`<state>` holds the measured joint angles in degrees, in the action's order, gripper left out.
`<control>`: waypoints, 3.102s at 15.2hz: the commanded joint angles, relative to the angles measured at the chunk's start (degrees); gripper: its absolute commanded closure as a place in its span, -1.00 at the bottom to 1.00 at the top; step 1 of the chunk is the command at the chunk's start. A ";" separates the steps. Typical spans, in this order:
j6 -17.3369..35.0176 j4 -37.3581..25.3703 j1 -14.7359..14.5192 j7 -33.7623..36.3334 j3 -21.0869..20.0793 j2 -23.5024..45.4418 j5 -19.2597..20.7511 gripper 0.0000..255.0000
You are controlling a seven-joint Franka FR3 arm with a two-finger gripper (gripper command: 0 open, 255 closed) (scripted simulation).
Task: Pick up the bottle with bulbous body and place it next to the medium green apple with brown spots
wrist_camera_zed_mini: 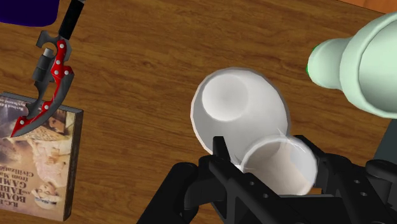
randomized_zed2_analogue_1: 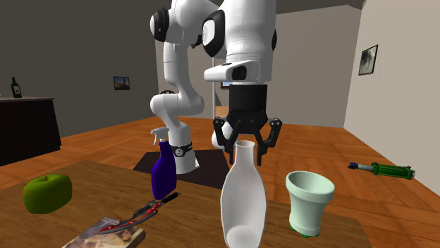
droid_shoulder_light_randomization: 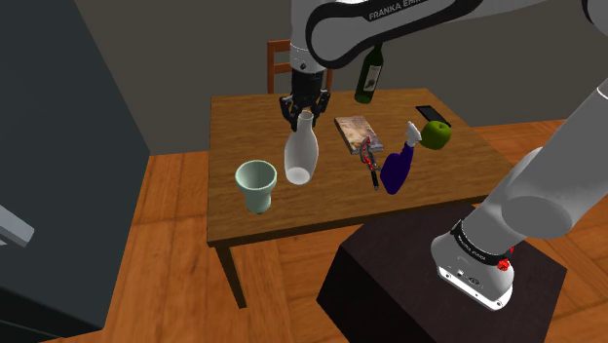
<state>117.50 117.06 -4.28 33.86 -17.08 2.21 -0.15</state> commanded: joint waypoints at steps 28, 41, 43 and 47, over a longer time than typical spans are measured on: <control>-20.41 -17.30 0.22 -0.48 0.18 -3.17 -0.90 1.00; -30.96 -29.81 0.03 0.07 -0.01 -1.13 -0.31 1.00; -32.68 -32.08 -0.04 0.21 -0.07 -0.55 -0.15 1.00; -36.24 -36.98 -0.25 0.53 -0.23 0.84 0.26 1.00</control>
<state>82.20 81.53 -4.40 34.18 -17.21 2.51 -0.04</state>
